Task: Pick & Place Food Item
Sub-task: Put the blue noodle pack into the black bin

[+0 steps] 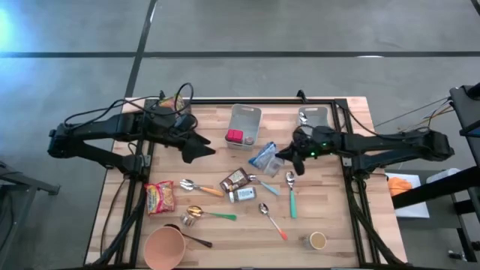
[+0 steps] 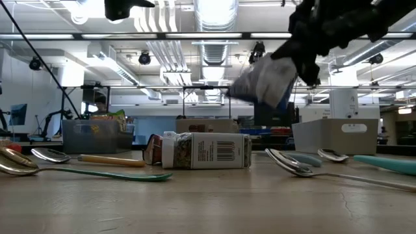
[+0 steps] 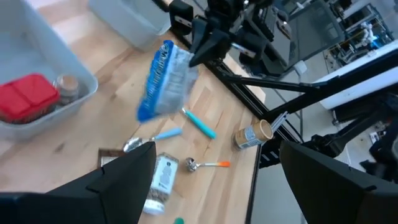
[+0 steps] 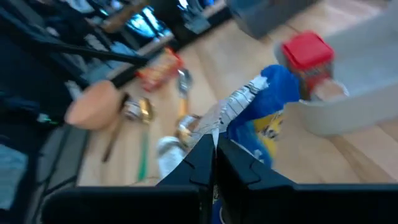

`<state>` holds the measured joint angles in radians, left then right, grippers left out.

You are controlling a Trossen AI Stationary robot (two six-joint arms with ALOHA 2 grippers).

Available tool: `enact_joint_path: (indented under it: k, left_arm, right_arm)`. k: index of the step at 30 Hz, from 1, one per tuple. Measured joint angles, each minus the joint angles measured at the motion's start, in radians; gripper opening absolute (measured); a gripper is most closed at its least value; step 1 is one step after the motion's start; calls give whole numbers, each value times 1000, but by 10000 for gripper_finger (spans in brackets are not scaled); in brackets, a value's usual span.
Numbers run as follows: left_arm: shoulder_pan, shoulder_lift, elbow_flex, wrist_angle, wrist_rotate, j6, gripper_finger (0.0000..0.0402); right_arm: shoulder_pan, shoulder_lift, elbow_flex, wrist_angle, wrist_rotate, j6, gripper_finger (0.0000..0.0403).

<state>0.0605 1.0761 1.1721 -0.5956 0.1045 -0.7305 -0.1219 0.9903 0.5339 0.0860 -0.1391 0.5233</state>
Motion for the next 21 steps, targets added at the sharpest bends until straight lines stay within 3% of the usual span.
enact_joint_path:
  k: [9,21]
  left_arm:
    - [0,98,1,200,0,103,344]
    - [1,263,56,256,45,107,344]
  right_arm:
    - [13,-100,0,33,-90,54,8]
    - [75,-15,26,156,-128,59,8]
